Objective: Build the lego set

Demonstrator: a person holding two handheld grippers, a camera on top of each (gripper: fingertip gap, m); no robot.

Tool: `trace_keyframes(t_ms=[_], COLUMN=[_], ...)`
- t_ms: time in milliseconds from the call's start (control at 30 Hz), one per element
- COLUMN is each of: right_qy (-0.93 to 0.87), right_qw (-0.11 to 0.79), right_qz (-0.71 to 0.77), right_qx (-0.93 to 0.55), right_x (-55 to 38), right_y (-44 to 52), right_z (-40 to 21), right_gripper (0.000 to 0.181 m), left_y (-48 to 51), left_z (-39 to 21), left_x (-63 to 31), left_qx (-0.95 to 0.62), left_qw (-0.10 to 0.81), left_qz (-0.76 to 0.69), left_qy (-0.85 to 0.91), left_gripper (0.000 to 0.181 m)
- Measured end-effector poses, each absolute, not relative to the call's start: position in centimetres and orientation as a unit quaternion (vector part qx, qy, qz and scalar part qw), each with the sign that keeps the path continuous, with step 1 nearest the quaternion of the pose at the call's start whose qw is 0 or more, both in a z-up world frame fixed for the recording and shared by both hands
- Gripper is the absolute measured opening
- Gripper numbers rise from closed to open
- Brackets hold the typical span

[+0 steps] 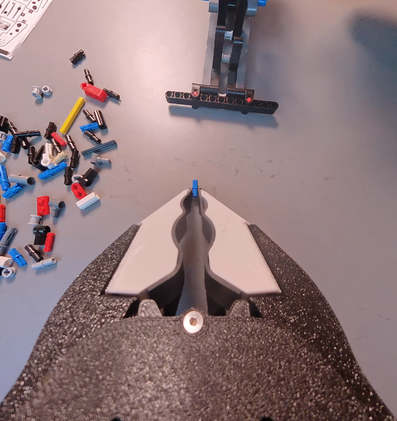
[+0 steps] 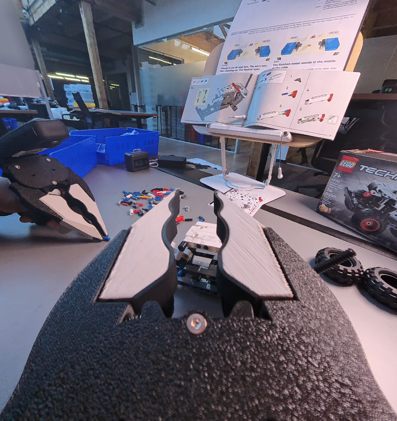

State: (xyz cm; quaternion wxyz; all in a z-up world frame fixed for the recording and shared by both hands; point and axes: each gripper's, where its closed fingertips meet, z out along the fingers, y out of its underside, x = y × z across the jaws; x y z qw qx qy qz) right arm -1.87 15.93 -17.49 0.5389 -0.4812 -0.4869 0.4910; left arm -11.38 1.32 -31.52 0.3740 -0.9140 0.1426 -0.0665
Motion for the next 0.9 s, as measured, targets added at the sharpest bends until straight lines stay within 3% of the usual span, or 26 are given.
trace_keyframes(t_ms=[267,467,633,800,900], right_qy=[-0.499,-0.501,-0.502,-0.498,-0.502], right_qw=[0.532,0.528,0.524,0.519,0.512], right_qz=[0.486,0.488,0.491,0.499,0.502], right_qx=[-0.48,-0.482,-0.481,-0.483,-0.484], right_x=[-2.1,-2.1,-2.1,-2.2,-2.4], right_y=[15.6,15.6,15.5,15.4,15.2], right_z=[-18.0,-18.1,-18.1,-18.1,-18.3], right_gripper=[0.029,0.029,0.028,0.026,0.026], left_y=[1.3,1.0,1.1,3.3,5.5], left_z=[-31.7,-31.4,-28.8,-25.5,-25.7], left_x=[-11.3,-11.9,-13.7,-20.6,-25.4], left_qx=[-0.913,-0.911,-0.887,-0.852,-0.86], left_qw=[0.374,0.378,0.436,0.52,0.505], left_qz=[-0.059,-0.07,-0.123,-0.049,0.015], left_qy=[0.154,0.148,0.088,-0.02,-0.064], left_gripper=[0.006,0.023,0.033,0.024,0.017])
